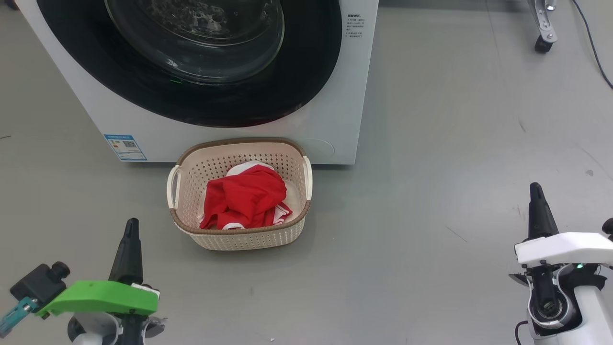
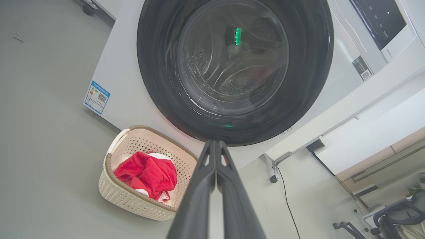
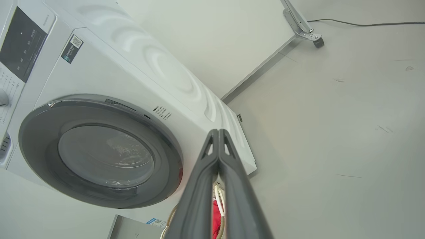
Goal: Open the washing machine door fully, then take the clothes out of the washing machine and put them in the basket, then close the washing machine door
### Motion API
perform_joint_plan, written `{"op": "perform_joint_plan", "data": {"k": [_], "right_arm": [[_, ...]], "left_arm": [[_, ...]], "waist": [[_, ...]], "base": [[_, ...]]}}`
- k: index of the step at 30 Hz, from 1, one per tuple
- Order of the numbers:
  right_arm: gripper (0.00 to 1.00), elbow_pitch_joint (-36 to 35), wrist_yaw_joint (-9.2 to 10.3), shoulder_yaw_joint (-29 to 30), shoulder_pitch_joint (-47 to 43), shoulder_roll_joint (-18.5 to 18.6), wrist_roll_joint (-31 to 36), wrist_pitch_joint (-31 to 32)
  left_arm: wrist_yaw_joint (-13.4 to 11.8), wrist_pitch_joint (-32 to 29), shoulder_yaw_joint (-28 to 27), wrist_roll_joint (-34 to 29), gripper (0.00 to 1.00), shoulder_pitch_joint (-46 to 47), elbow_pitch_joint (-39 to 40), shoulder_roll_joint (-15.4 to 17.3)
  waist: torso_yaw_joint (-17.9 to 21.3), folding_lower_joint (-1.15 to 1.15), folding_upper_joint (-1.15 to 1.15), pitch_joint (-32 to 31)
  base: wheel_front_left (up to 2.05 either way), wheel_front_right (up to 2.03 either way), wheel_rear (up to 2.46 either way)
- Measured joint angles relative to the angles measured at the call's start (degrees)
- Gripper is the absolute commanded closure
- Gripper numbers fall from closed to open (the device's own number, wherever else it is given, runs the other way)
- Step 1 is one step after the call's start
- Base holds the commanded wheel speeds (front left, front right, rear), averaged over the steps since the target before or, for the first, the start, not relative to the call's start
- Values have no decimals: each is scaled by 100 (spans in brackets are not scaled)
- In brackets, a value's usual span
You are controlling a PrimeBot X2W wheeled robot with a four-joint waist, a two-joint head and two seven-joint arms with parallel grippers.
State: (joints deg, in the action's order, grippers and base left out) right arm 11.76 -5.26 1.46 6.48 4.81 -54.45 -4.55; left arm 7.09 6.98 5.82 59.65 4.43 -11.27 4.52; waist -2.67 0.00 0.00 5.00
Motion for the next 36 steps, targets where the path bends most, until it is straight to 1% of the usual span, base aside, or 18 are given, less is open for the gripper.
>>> {"op": "perform_joint_plan", "data": {"k": [12, 16, 22, 36], "right_arm": [[100, 103, -23, 123, -17, -42, -914, 244], [100, 145, -67, 174, -26, -66, -1290, 333], [100, 179, -74, 226, -51, -90, -1741, 438], [100, 291, -118, 376, -109, -127, -2792, 732]], "left_arm": [[0, -233, -94, 860, 100, -1, -93, 20], [0, -301, -156, 1216, 100, -1, -121, 27], [0, -399, -201, 1702, 100, -1, -147, 41], [0, -642, -339, 2675, 100, -1, -266, 60]], "waist": [[64, 0, 0, -116], [90, 0, 0, -164], [123, 0, 0, -222], [197, 0, 0, -356]], "base": [[0, 0, 0], [0, 0, 0], [0, 0, 0], [0, 0, 0]]}}
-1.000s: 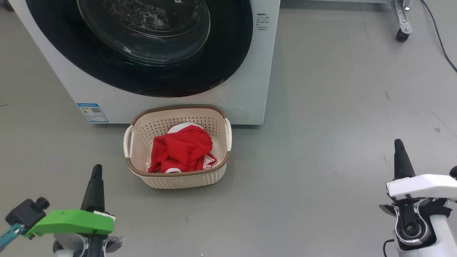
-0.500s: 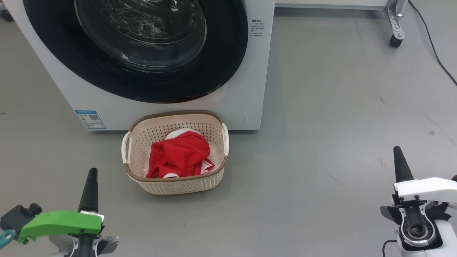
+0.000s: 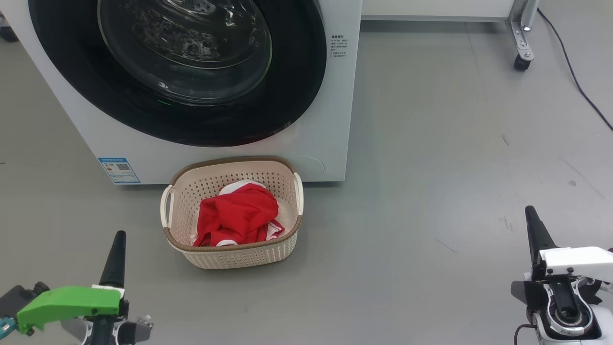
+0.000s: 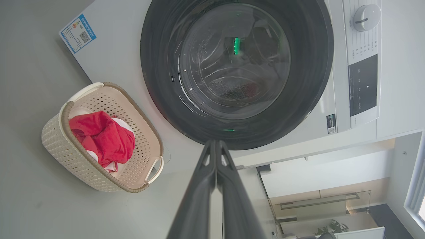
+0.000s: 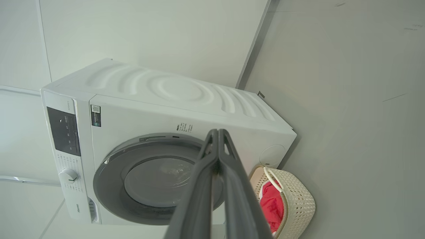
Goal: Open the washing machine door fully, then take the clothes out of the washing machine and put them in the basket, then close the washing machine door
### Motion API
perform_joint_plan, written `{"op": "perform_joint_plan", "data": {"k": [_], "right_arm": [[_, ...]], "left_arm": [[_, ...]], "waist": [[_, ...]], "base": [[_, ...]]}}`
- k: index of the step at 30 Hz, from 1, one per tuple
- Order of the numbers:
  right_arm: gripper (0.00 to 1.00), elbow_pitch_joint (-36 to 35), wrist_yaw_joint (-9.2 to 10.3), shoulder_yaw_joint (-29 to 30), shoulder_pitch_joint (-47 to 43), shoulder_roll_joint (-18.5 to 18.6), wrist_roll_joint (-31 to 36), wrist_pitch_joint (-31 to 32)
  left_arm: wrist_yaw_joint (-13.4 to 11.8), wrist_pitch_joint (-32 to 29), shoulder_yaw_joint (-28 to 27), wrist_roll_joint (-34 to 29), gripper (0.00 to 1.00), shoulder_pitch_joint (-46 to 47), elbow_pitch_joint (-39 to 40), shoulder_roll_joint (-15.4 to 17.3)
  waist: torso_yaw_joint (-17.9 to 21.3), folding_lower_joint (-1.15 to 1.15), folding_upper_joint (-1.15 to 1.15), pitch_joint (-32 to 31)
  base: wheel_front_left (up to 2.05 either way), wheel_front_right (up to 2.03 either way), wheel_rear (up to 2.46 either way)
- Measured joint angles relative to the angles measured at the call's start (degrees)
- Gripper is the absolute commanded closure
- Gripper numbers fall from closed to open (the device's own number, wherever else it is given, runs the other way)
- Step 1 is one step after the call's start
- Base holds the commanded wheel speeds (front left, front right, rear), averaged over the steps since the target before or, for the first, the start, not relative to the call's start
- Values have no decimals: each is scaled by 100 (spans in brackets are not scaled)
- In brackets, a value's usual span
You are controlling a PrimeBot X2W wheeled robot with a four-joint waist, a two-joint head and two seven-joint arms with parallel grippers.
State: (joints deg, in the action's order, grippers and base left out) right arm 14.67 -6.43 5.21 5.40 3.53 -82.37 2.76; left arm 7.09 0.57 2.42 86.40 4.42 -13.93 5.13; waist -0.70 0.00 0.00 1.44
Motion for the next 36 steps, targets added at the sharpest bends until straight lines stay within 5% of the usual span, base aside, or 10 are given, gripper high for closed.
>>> {"op": "perform_joint_plan", "data": {"k": [14, 36], "right_arm": [[100, 90, -52, 132, -9, -34, -976, 253], [100, 96, -53, 147, -12, -48, -1031, 255]], "left_arm": [[0, -211, -97, 949, 100, 0, -64, 13], [0, -229, -125, 966, 100, 0, -131, 22]], "waist": [[69, 0, 0, -123], [71, 0, 0, -127]], "base": [[0, 0, 0], [0, 0, 0]]}}
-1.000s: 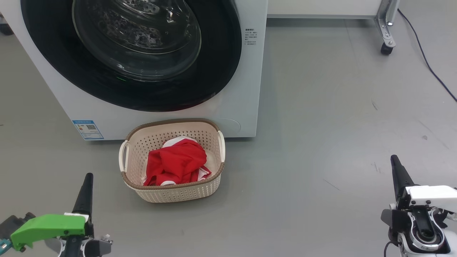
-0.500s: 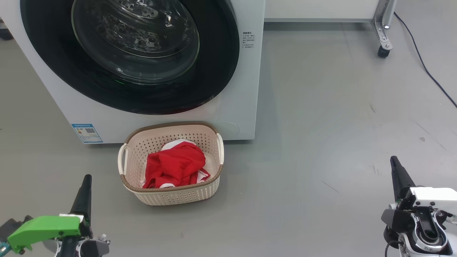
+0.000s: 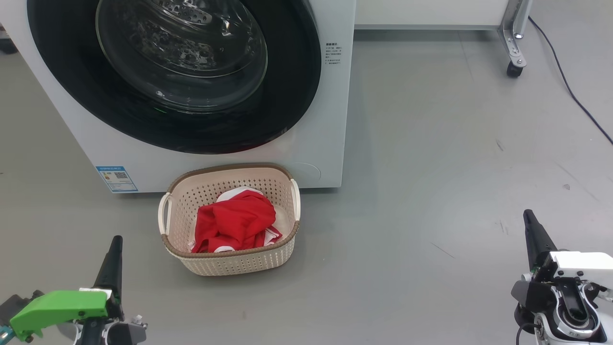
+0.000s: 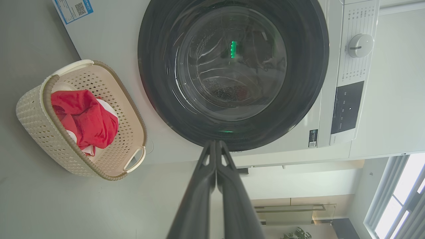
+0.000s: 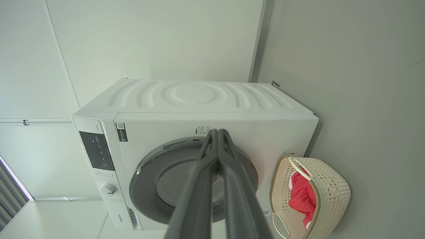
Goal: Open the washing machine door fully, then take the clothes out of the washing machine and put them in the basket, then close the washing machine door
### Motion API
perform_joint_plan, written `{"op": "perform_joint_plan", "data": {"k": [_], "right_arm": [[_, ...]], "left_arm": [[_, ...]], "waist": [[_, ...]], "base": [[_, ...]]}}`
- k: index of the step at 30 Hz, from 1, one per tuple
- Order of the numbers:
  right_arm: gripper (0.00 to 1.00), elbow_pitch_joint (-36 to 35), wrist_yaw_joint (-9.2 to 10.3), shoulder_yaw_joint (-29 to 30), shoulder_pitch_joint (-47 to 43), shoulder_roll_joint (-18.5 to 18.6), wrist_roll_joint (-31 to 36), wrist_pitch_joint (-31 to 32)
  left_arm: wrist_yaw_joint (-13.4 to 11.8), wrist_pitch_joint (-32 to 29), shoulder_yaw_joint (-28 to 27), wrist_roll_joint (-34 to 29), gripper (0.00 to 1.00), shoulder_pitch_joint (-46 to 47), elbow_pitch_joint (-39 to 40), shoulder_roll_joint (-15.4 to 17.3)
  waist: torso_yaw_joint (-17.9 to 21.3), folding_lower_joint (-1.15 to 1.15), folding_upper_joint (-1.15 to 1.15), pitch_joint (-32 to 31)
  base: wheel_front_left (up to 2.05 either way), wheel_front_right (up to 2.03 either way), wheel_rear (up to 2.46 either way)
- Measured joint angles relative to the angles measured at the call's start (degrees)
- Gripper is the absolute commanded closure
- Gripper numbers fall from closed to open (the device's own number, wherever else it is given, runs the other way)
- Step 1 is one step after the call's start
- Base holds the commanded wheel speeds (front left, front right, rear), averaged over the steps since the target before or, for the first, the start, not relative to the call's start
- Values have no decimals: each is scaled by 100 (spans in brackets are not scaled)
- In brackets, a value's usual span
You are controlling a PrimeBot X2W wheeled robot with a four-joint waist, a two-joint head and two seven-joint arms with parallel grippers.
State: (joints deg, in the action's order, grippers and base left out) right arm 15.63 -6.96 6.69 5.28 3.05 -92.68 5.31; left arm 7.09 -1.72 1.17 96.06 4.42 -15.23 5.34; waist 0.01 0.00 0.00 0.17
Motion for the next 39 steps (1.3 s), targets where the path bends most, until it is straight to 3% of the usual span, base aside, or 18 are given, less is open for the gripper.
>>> {"op": "perform_joint_plan", "data": {"k": [39], "right_arm": [[100, 0, 0, 10, -1, -18, 0, 1]], "left_arm": [[1, -24, -43, 0, 100, 1, -54, 0]], "waist": [[-1, 0, 0, -1]], "base": [[0, 0, 0]]}}
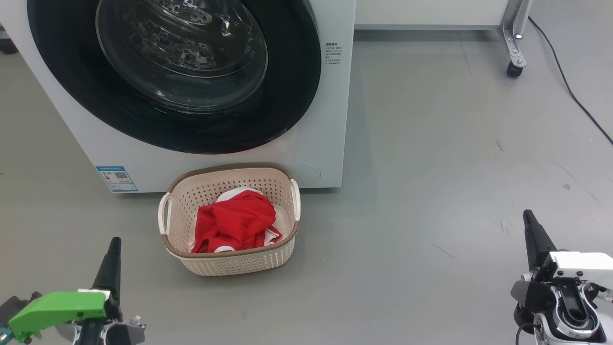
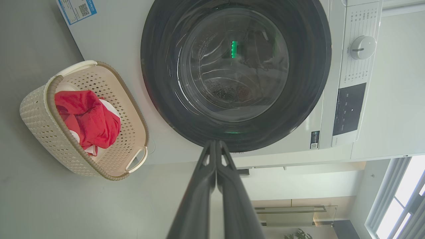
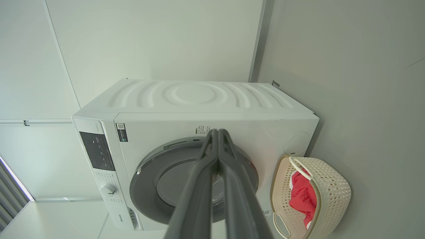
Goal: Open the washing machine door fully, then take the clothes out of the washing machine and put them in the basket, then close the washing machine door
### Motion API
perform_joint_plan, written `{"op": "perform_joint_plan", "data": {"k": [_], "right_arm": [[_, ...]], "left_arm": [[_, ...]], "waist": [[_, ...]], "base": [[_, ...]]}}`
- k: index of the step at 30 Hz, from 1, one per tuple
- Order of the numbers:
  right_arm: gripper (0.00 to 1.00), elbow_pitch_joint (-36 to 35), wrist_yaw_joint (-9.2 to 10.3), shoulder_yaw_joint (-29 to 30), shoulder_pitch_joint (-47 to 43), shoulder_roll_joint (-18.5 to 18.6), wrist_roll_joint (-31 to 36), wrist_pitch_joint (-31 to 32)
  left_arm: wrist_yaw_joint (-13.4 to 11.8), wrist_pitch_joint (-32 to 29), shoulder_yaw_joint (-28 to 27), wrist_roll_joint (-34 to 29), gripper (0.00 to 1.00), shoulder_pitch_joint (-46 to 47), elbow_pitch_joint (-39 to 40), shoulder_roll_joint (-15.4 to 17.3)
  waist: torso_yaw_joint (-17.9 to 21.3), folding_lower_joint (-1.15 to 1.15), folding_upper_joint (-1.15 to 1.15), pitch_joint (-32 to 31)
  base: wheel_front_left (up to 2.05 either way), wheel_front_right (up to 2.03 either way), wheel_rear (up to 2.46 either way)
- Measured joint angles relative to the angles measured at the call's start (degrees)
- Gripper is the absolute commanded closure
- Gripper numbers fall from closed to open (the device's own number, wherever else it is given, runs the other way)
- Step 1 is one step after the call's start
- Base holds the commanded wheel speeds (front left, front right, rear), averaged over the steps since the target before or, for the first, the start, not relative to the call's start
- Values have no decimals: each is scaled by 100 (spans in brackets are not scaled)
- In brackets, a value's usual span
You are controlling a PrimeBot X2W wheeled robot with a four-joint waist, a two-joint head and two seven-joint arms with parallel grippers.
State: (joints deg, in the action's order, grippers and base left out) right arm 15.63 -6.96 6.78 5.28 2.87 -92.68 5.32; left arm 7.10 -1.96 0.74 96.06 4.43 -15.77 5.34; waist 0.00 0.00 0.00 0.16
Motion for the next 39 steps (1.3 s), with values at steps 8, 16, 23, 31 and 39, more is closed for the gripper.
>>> {"op": "perform_joint_plan", "data": {"k": [8, 16, 23, 31, 39], "right_arm": [[100, 0, 0, 1, 0, 0, 0, 0], [100, 0, 0, 2, -1, -1, 0, 0], [100, 0, 0, 3, -1, -1, 0, 0], [100, 0, 0, 5, -1, -2, 0, 0], [100, 0, 0, 7, -1, -3, 0, 0]], "left_arm": [[0, -1, -4, 0, 100, 0, -4, -1], [0, -9, -9, 0, 100, 0, -8, -1], [0, -25, -13, 0, 100, 0, -10, -2], [0, -25, -22, 0, 100, 0, -10, -3], [0, -26, -27, 0, 100, 0, -9, -4]], "waist": [[0, 0, 0, 0], [0, 0, 0, 0], [0, 0, 0, 0], [0, 0, 0, 0], [0, 0, 0, 0]], "base": [[0, 0, 0], [0, 0, 0], [0, 0, 0], [0, 0, 0], [0, 0, 0]]}}
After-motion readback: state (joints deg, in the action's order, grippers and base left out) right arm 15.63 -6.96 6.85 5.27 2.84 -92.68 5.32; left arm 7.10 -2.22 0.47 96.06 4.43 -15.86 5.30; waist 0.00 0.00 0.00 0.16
